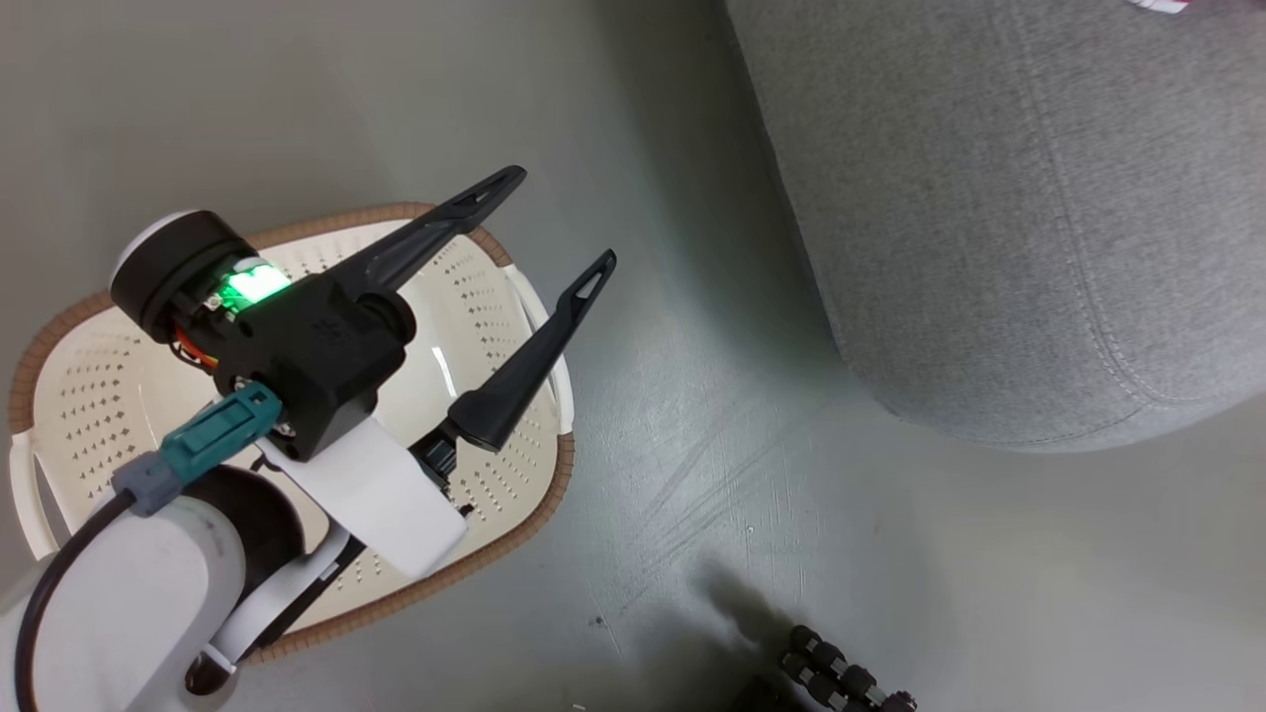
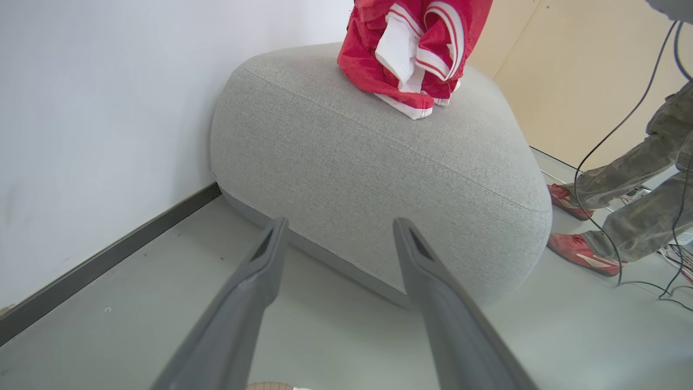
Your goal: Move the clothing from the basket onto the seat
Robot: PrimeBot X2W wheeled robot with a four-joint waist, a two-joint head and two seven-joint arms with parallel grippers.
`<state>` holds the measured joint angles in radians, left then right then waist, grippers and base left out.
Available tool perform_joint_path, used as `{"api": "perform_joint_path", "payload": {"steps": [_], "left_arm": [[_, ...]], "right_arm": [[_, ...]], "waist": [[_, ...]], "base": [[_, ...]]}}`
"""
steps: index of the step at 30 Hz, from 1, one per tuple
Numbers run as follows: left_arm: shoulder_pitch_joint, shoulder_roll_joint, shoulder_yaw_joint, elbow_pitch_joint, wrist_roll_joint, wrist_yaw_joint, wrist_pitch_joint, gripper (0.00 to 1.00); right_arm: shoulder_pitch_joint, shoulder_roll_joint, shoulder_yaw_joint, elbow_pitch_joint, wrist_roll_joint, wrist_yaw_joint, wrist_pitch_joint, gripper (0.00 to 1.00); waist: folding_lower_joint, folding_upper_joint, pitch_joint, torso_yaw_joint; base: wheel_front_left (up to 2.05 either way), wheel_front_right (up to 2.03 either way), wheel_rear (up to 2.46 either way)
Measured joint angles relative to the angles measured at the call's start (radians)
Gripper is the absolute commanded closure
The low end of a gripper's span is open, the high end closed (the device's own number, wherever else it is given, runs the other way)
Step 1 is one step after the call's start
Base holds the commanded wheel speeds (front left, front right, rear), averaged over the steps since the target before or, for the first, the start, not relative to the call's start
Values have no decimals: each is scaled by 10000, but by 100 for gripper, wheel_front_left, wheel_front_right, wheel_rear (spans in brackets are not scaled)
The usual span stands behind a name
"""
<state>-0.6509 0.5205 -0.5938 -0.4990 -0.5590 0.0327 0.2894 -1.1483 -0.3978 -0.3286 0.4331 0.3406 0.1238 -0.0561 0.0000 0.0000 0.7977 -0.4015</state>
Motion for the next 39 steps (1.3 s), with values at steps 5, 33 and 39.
{"api": "perform_joint_path", "payload": {"steps": [5, 33, 39], "left_arm": [[-67, 157, 40, -59, 42, 0, 94, 0], [-306, 508, 326, -150, 142, -15, 176, 0], [-303, 525, 372, -138, 142, -15, 151, 0]], "right_arm": [[31, 393, -222, 817, -12, 0, 174, 100], [-220, 1164, -1024, 1799, -1528, 0, 92, 0], [231, 1360, -1145, 1218, -1866, 0, -174, 0]], "waist": [[0, 0, 315, 58], [0, 0, 690, -231], [0, 0, 564, -342]], "base": [[0, 0, 0], [0, 0, 0], [0, 0, 0]]}}
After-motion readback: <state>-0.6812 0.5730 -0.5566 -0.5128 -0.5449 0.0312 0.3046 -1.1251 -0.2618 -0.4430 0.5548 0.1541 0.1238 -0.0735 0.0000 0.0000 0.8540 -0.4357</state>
